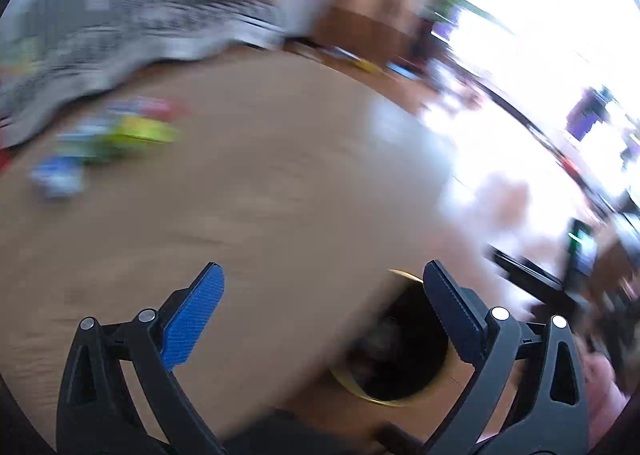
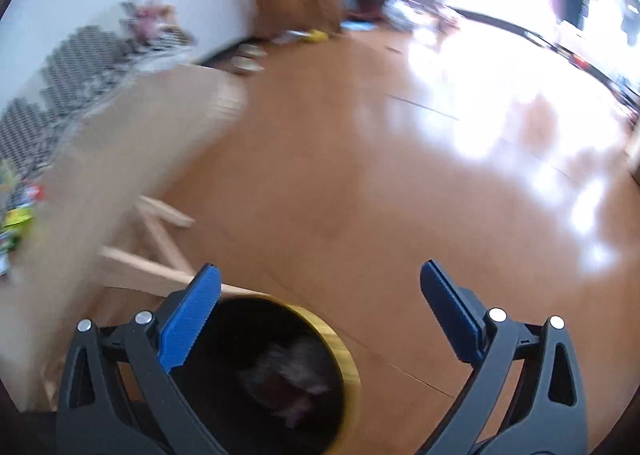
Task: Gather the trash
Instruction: 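Grasp the blue Baby Wipes pack with the left tool while the right tool grasps the popcorn bag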
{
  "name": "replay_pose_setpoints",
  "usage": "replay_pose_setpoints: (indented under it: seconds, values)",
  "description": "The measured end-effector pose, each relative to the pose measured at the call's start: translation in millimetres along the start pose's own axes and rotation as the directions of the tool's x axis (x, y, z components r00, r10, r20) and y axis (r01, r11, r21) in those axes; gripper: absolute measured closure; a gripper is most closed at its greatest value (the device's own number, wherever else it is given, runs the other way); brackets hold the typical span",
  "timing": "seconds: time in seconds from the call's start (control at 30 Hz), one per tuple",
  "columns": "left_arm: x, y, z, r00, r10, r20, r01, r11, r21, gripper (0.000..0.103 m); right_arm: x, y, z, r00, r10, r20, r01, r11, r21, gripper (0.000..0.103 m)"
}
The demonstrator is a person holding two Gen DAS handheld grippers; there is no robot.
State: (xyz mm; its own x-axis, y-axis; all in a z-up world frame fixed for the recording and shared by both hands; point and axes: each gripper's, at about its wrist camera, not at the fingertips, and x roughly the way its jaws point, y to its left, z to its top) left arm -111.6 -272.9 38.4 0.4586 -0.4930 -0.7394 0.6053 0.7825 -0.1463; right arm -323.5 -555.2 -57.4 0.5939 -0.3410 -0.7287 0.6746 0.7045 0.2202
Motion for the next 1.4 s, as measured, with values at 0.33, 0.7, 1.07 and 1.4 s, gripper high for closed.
replay_pose_setpoints:
  seconds: [0.33,0.7,1.07,1.4]
  values:
    - [-23,195,15,0.947,0.321,-0.016,-0.300,0.863,-0.406,0.006,2,245,46,0.916,0.400,-0.034,-0.381,0.839,-0.388,0.006]
    - [61,258,65,0.937,0.332,-0.105,-0.348,0.874,-0.340,0.006,115,446,92,0.862,0.448,-0.238,-0.507,0.736,-0.450,0.007]
    - [87,291,70,0.959,0.274,-0.072,-0.283,0.918,-0.277,0.032,176,500,67,0.821,0.424,-0.383,-0.568,0.683,-0.459,0.038]
    - [49,281,63,0.954,0.297,-0.050,-0.299,0.915,-0.270,0.045,133,455,59,0.800,0.510,-0.317,-0.600,0.690,-0.405,0.053]
